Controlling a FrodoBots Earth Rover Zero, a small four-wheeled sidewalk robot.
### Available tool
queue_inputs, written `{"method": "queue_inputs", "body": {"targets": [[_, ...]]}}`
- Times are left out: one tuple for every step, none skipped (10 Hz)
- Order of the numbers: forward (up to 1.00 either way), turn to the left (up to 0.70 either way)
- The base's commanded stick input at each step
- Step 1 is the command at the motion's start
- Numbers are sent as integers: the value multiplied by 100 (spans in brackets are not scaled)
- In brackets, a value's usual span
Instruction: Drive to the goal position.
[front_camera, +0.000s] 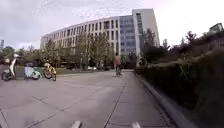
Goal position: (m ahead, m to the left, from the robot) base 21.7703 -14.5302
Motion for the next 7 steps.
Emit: {"method": "queue_inputs", "body": {"targets": [[70, 0], [70, -2], [70, -11], [70, -11], [70, 0], [70, -3], [70, -12]]}}
